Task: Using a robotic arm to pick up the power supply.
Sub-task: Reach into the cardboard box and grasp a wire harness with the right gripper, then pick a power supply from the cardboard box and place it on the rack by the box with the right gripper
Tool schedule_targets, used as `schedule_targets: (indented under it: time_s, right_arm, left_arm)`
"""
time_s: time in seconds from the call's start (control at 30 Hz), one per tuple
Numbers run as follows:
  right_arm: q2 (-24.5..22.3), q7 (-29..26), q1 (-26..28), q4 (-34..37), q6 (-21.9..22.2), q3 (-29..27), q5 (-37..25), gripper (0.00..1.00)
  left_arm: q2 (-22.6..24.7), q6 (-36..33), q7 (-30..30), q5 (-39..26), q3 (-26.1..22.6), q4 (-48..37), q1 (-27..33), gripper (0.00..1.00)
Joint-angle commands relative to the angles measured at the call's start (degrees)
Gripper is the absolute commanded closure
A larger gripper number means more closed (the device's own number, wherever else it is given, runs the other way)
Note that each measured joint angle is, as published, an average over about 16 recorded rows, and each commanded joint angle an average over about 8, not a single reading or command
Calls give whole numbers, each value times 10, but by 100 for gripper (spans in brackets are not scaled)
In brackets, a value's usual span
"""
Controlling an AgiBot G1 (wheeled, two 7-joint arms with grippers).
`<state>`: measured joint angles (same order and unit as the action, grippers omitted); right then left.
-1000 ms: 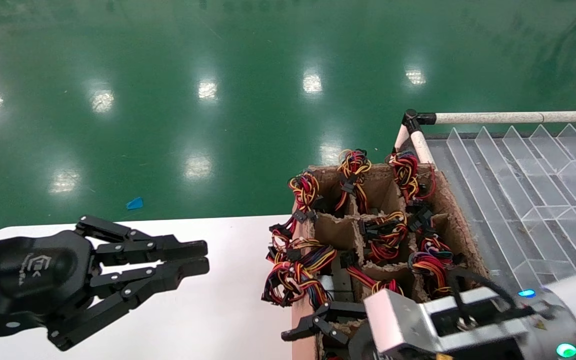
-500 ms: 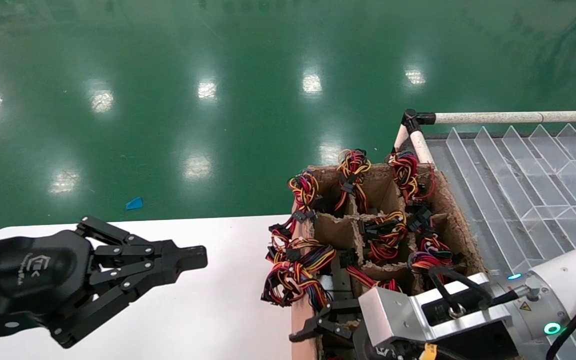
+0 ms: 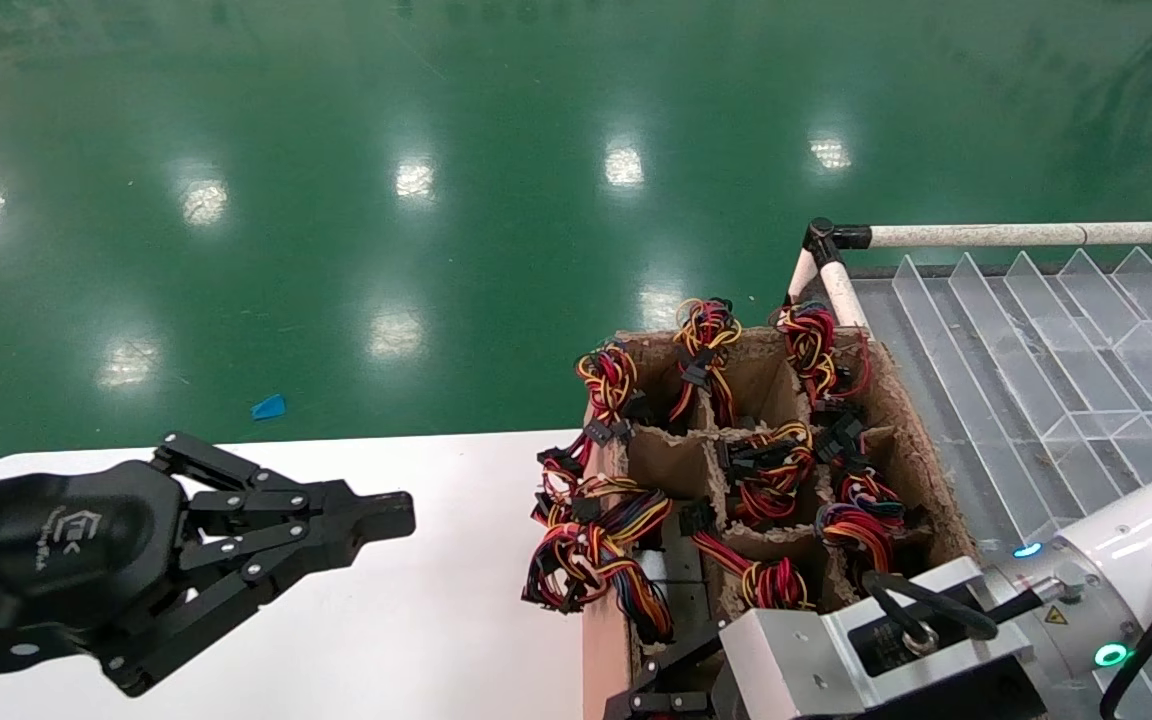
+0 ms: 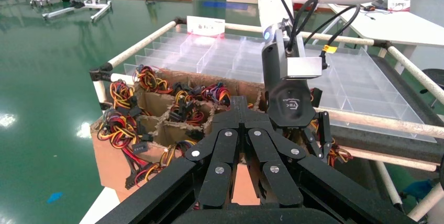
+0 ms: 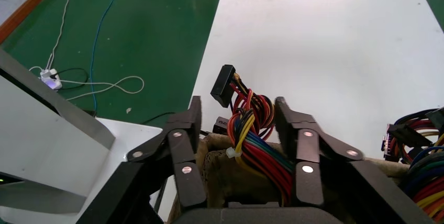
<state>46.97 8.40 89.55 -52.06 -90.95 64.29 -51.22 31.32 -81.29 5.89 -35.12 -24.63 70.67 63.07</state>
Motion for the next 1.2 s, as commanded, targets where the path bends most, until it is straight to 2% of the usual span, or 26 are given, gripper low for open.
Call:
schedule_targets:
  time_s: [0.03,0.77,1.2]
  right_arm:
    - [2,9,5,7,1,10,5,100]
    - [-5,65,40,35,1,95,74,100]
    - [-34,65,47,22,-3,106,208,100]
  left_arm:
    - [0,0,0,0,0,0,0,100]
    - [0,0,0,0,0,0,0,100]
    - [0,0,0,0,0,0,0,100]
